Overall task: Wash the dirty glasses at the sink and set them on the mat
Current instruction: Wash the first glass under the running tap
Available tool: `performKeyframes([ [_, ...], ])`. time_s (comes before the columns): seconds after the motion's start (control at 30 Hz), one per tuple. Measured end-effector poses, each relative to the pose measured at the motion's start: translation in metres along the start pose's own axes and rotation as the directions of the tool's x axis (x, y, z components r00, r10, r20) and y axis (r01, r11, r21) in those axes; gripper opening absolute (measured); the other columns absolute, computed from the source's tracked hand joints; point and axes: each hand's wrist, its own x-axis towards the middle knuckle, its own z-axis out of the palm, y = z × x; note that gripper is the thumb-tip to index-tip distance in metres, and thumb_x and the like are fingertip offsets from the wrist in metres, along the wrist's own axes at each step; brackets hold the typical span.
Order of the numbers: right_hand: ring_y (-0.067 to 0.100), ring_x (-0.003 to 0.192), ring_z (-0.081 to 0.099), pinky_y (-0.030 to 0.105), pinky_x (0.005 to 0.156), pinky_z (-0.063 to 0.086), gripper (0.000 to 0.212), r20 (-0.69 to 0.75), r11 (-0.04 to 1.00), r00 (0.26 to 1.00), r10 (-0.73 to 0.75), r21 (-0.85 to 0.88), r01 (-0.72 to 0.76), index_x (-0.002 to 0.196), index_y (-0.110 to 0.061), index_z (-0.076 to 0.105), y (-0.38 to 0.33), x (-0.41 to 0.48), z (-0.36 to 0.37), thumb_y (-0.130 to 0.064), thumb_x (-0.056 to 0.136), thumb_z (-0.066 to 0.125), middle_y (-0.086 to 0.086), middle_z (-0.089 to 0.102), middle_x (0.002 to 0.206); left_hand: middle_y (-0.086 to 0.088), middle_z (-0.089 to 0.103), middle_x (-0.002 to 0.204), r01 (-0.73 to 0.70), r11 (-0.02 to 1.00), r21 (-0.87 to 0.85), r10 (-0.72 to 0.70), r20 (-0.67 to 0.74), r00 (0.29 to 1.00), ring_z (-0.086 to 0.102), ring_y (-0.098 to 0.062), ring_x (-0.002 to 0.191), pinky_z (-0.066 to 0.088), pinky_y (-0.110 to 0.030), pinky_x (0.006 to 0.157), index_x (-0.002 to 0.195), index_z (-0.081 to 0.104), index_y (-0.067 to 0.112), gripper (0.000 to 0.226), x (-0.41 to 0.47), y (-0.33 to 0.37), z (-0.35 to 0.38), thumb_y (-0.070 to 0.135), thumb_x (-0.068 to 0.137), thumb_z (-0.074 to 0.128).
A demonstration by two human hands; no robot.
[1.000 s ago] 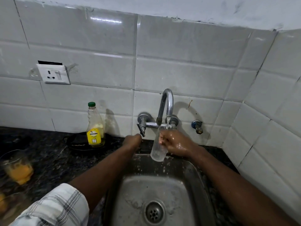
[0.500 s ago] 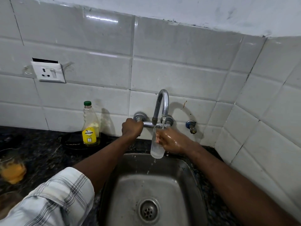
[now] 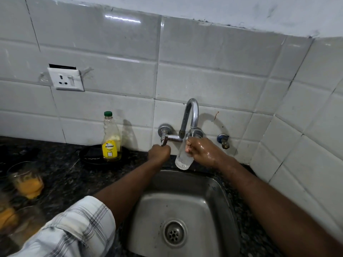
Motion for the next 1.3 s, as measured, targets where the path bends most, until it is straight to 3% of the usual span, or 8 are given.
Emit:
performKeyframes([
  [0.2, 0.016, 0.081, 0.071, 0.016, 0.066, 0.054, 0.025, -0.092, 0.876, 0.980, 0.176, 0.468, -0.113, 0.080, -0.014, 0.060, -0.012, -0.021, 0.002, 0.010, 0.087, 0.057, 0.001, 0.067, 0.082, -0.026, 0.065, 0.109, 0.524, 0.656, -0.543, -0.166, 0.573, 0.803, 0.063, -0.037, 0.094, 0.056, -0.038, 0.059, 0.112, 0.063, 0.004, 0.060, -0.016, -0.026, 0.033, 0.057, 0.094, 0.042],
  [0.3, 0.019, 0.083, 0.074, 0.026, 0.062, 0.058, 0.010, -0.036, 0.678, 0.944, 0.327, 0.705, -0.208, 0.098, -0.004, 0.064, -0.007, -0.029, 0.013, 0.002, 0.094, 0.057, 0.011, 0.073, 0.094, -0.022, 0.070, 0.101, 0.467, 0.551, -0.692, -0.061, 0.524, 0.850, 0.064, -0.027, 0.074, 0.049, -0.026, 0.046, 0.116, 0.065, 0.000, 0.054, -0.019, -0.018, 0.035, 0.047, 0.096, 0.043],
  [0.47, 0.025, 0.094, 0.072, 0.034, 0.072, 0.057, 0.018, 0.233, 0.296, 0.857, 0.460, 0.869, -0.396, 0.104, -0.012, 0.061, 0.002, -0.041, 0.034, -0.004, 0.088, 0.066, 0.012, 0.073, 0.103, -0.014, 0.071, 0.088, 0.213, 0.778, -0.592, -0.147, 0.158, 0.976, 0.068, -0.026, 0.069, 0.049, -0.028, 0.047, 0.094, 0.065, 0.004, 0.026, -0.022, -0.011, 0.028, 0.030, 0.090, 0.062],
  [0.63, 0.015, 0.077, 0.063, 0.027, 0.062, 0.048, 0.040, 0.169, 0.514, 0.738, 0.654, 0.616, -0.597, 0.094, -0.013, 0.060, 0.015, -0.041, 0.049, -0.021, 0.067, 0.089, 0.004, 0.068, 0.090, -0.013, 0.071, 0.091, 0.022, 0.984, -0.178, -0.038, -0.088, 0.995, 0.068, -0.031, 0.082, 0.062, -0.042, 0.070, 0.085, 0.070, 0.007, 0.043, -0.017, -0.010, 0.019, 0.048, 0.076, 0.059],
  [0.8, 0.016, 0.111, 0.057, 0.039, 0.093, 0.050, 0.091, 0.139, 0.859, 0.926, 0.351, 0.345, -0.377, 0.127, -0.027, 0.047, 0.010, -0.028, 0.056, -0.048, 0.049, 0.088, -0.003, 0.056, 0.122, -0.013, 0.071, 0.091, -0.295, 0.888, 0.352, 0.337, -0.065, 0.939, 0.065, -0.030, 0.084, 0.045, -0.028, 0.067, 0.089, 0.069, 0.005, 0.046, -0.021, 0.003, 0.006, 0.049, 0.086, 0.056],
  [0.97, 0.018, 0.103, 0.066, 0.044, 0.089, 0.057, 0.074, 0.150, 0.698, 0.935, 0.322, 0.630, -0.342, 0.116, -0.025, 0.051, -0.015, -0.005, 0.079, -0.016, 0.056, 0.093, -0.006, 0.066, 0.106, -0.010, 0.069, 0.092, -0.384, 0.770, 0.509, 0.453, -0.014, 0.891, 0.057, -0.024, 0.077, 0.045, -0.030, 0.068, 0.094, 0.065, 0.010, 0.044, -0.032, 0.014, 0.004, 0.051, 0.086, 0.052],
  [1.07, 0.017, 0.096, 0.068, 0.044, 0.083, 0.060, 0.068, 0.112, 0.644, 0.930, 0.351, 0.691, -0.327, 0.114, -0.023, 0.053, -0.021, 0.002, 0.090, -0.010, 0.059, 0.091, -0.001, 0.068, 0.103, -0.006, 0.067, 0.093, -0.393, 0.857, 0.333, 0.418, -0.005, 0.908, 0.060, -0.024, 0.084, 0.047, -0.034, 0.074, 0.105, 0.060, 0.014, 0.042, -0.029, 0.005, -0.010, 0.051, 0.091, 0.049],
  [1.3, 0.006, 0.082, 0.063, 0.010, 0.061, 0.047, 0.060, 0.056, 0.606, 0.881, 0.469, 0.705, -0.368, 0.115, -0.017, 0.061, -0.039, 0.005, 0.106, -0.011, 0.063, 0.090, -0.004, 0.066, 0.098, -0.017, 0.069, 0.109, -0.174, 0.960, 0.221, 0.186, -0.033, 0.982, 0.063, -0.032, 0.096, 0.049, -0.035, 0.081, 0.104, 0.068, 0.006, 0.043, -0.015, -0.027, -0.045, 0.043, 0.093, 0.049],
])
